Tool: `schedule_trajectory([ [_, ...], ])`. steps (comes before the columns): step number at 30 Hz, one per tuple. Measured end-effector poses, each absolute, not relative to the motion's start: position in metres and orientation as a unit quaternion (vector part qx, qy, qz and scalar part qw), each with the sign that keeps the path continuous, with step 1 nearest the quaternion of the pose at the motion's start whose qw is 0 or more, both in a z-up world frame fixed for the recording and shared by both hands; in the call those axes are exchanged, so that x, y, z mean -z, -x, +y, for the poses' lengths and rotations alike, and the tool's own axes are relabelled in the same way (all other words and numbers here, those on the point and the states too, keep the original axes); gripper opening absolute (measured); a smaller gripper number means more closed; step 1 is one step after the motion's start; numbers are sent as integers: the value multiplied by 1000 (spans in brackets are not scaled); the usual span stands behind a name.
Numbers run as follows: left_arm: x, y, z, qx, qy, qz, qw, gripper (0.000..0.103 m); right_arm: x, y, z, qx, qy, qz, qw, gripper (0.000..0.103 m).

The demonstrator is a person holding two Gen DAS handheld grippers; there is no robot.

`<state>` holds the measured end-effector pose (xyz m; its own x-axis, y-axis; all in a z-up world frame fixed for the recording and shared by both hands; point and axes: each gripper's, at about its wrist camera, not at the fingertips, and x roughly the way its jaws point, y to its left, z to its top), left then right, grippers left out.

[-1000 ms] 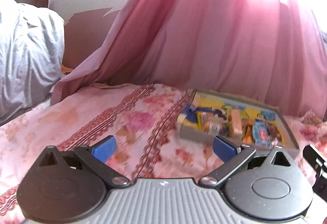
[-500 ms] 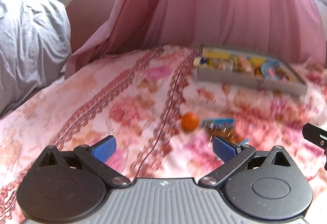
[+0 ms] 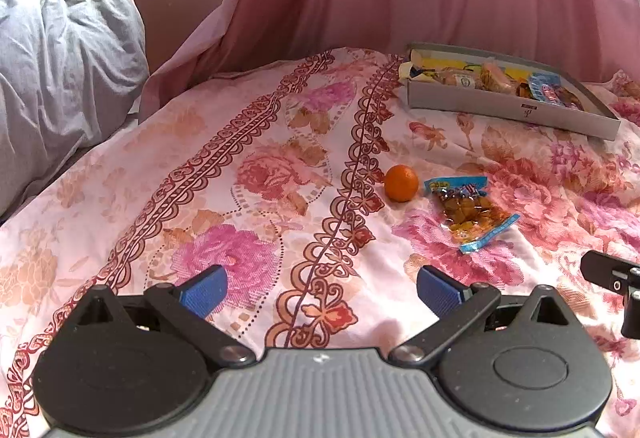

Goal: Organize snacks
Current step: 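Lift both tools away from the tray toward the mandarin and snack pack, then close the left tool on the mandarin while the right tool grasps the gold snack pack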

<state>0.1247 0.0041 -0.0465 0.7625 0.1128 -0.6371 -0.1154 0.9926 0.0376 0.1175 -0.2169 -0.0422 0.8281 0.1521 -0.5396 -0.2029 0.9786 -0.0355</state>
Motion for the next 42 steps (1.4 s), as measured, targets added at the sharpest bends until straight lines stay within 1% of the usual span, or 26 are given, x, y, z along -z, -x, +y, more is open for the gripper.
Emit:
schedule_trajectory([
  [12, 45, -162, 1, -44, -18, 347, 937, 103, 45, -154, -212, -112, 42, 304, 945, 102],
  [18, 45, -193, 0, -49, -13, 354, 934, 103, 43, -184, -206, -120, 80, 271, 952, 102],
  [22, 49, -217, 0, -57, -1, 361, 931, 102, 57, -206, -197, -135, 104, 251, 953, 102],
  [27, 52, -243, 4, -38, 27, 359, 932, 103, 79, -230, -174, -143, 109, 273, 945, 102],
  [34, 58, -271, 3, 1, 43, 353, 935, 102, 95, -241, -149, -155, 136, 269, 941, 102],
  [37, 60, -277, 3, 28, 60, 345, 936, 102, 96, -245, -147, -146, 138, 271, 941, 99],
  [40, 62, -281, 1, 41, 53, 348, 935, 102, 96, -246, -147, -151, 138, 266, 942, 94],
  [42, 64, -283, -1, 45, 46, 351, 934, 99, 97, -247, -145, -160, 139, 267, 940, 90],
])
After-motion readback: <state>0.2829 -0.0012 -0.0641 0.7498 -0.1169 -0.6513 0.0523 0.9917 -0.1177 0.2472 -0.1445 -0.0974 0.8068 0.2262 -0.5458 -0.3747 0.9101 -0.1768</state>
